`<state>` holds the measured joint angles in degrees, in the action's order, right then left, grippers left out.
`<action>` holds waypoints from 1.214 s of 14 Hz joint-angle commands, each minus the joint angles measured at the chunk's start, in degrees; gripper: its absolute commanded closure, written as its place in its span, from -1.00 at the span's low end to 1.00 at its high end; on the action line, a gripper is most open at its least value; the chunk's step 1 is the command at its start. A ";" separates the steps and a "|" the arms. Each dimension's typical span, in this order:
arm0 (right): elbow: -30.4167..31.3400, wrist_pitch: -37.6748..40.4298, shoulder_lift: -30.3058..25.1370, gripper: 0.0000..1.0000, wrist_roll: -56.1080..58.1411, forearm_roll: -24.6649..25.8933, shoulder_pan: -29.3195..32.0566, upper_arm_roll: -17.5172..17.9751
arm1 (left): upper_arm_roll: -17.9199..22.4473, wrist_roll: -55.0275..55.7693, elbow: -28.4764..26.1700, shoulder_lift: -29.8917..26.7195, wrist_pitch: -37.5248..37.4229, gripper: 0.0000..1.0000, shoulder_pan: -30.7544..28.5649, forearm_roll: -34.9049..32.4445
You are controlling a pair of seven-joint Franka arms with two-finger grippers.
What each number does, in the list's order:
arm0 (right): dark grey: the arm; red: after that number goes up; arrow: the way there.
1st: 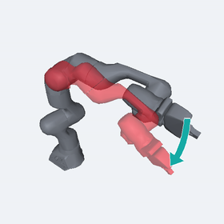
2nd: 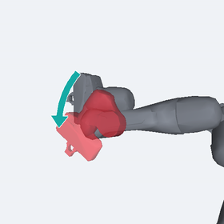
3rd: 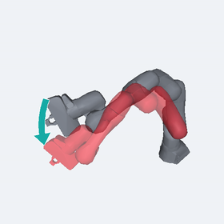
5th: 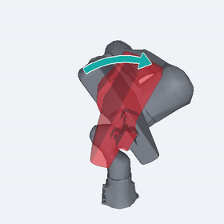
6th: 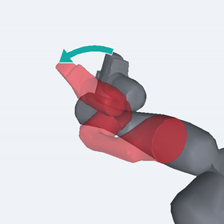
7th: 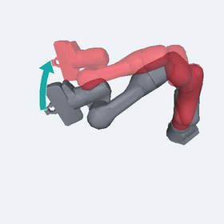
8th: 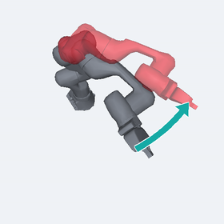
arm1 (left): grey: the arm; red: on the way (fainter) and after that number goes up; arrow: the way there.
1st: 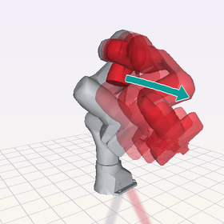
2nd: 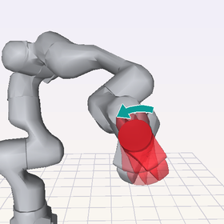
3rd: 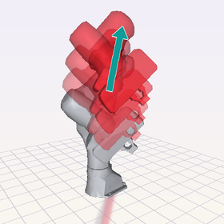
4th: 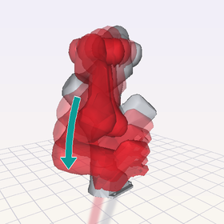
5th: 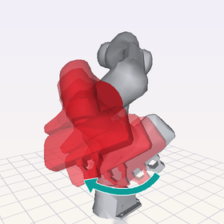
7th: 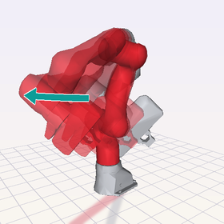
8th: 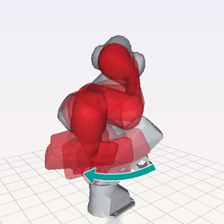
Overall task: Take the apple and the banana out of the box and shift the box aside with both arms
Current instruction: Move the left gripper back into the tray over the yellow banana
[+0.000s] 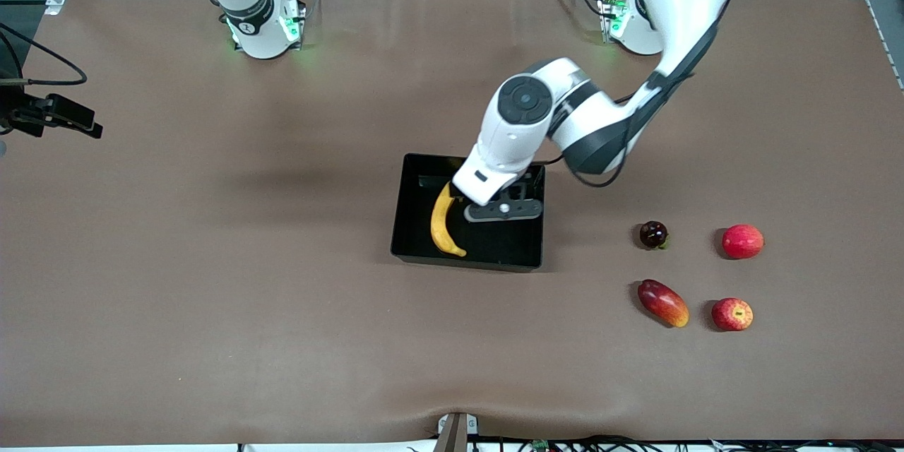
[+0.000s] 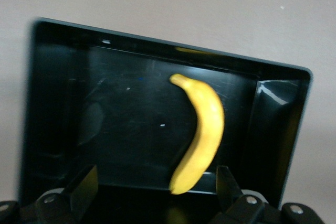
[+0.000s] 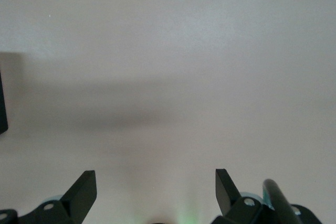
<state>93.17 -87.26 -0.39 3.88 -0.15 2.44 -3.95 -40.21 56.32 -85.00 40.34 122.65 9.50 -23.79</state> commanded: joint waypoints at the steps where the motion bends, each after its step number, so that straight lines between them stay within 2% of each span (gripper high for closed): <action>1: -1.67 0.69 0.91 -1.00 0.52 -0.20 0.90 0.78 | 8.18 -0.07 4.22 3.34 3.89 -1.00 9.44 -2.13; 3: -1.67 0.78 0.92 -1.00 0.52 -0.20 0.81 0.78 | 15.13 0.72 7.46 6.14 4.79 -1.00 17.53 -1.87; 5: -1.67 0.78 0.92 -1.00 0.52 -0.20 0.81 0.78 | 19.11 1.51 9.14 8.25 5.57 -1.00 21.60 -1.61; 9: -1.67 0.51 1.00 -1.00 0.34 -0.11 0.37 0.78 | 19.38 1.07 9.23 12.30 9.53 -1.00 22.31 -1.78; 15: -1.76 0.42 2.84 -1.00 0.52 -0.03 0.55 0.87 | 19.65 1.69 8.80 14.15 12.26 -1.00 22.84 -2.13; 16: -1.76 0.69 4.07 -1.00 0.60 0.06 0.37 0.96 | 19.65 1.78 8.71 14.58 12.35 -0.98 22.84 -2.31; 17: -1.76 0.78 4.43 -1.00 0.60 -0.02 0.28 0.96 | 19.73 1.78 8.71 15.02 12.35 -0.84 22.84 -2.31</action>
<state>92.89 -87.21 1.66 3.89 -0.15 2.43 -3.37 -20.72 57.31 -77.36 53.86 133.87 31.86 -24.59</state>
